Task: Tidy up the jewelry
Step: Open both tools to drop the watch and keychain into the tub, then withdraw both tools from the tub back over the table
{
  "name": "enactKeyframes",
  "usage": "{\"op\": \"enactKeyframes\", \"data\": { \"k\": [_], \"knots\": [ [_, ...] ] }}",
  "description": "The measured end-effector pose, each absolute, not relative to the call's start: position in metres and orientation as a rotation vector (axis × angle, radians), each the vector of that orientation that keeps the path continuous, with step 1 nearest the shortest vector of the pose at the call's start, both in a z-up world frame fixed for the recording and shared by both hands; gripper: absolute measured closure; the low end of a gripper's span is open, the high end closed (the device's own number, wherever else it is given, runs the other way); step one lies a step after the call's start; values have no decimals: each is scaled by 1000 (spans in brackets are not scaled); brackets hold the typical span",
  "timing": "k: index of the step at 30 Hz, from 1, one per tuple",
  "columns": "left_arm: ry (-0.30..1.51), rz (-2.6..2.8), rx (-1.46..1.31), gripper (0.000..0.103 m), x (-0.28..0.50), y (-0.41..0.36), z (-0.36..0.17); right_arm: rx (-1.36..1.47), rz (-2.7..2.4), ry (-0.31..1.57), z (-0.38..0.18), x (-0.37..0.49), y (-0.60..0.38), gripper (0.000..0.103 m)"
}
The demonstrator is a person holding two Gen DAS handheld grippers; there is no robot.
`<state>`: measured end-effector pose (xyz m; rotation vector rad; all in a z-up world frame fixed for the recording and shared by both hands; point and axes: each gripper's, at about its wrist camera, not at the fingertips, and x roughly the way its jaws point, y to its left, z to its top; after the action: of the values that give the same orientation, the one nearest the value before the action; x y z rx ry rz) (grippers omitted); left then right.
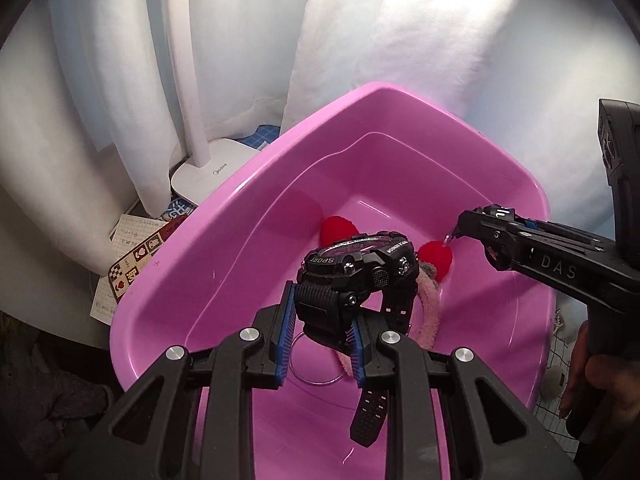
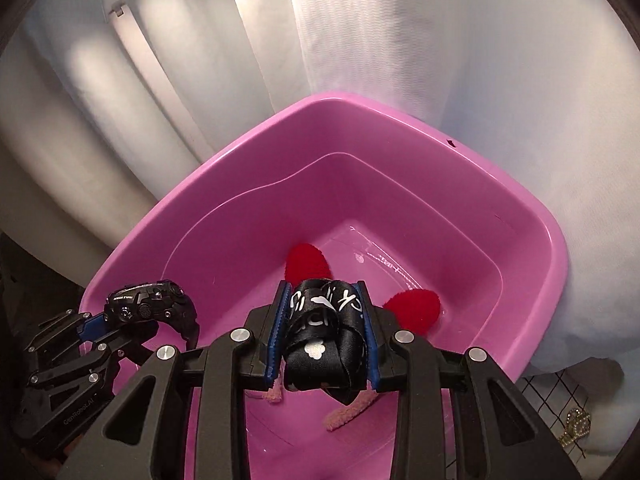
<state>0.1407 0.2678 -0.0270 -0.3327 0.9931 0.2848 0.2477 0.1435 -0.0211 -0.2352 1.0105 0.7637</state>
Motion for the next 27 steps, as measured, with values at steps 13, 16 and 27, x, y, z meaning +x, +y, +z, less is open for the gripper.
{"op": "enactKeyframes", "data": {
  "k": [13, 16, 27],
  "knots": [
    [1054, 308, -328, 64, 148, 273, -41, -315, 720, 1079, -38, 263, 165, 42],
    [1005, 338, -288, 25, 144, 271, -28, -308, 729, 1081, -35, 265, 165, 37],
    [957, 369, -293, 15, 131, 273, -16, -304, 742, 1068, -29, 260, 164, 34]
  ]
}}
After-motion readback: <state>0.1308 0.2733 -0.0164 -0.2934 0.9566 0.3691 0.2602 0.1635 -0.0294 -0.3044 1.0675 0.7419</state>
